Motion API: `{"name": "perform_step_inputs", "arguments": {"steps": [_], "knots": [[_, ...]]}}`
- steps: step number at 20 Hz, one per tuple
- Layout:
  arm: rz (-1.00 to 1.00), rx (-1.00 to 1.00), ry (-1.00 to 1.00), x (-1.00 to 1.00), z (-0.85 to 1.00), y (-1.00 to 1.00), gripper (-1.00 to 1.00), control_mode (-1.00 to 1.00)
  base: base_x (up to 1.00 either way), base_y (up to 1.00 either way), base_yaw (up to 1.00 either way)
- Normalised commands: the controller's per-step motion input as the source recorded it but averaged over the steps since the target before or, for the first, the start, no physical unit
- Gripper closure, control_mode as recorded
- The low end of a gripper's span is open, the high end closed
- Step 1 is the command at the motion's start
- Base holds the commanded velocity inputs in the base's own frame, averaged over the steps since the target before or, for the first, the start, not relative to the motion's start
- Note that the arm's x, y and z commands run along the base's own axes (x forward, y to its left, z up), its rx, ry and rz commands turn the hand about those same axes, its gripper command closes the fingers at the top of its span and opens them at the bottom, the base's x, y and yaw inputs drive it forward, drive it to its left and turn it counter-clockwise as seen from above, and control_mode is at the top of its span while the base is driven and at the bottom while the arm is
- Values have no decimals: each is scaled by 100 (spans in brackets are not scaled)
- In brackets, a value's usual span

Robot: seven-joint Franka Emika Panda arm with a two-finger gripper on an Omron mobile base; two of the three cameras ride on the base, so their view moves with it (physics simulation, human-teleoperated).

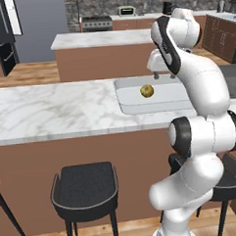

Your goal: Place the cold items (broccoli and squash) from the fridge in one tupperware on the dining counter. Place the warm items (hot dog and kebab skewer) in the stove area in another tupperware.

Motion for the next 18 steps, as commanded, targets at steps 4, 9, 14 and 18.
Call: {"name": "perform_step_inputs", "arguments": {"steps": [4, 9, 14, 18], "knots": [[-10, 0, -21, -100, 35, 0, -100, -100, 0, 0, 0], [-8, 0, -28, -100, 37, 0, -100, -100, 0, 0, 0], [-5, 0, -45, -100, 31, 0, -100, -100, 0, 0, 0], [-3, 0, -40, -100, 12, 0, -100, -100, 0, 0, 0]]}}
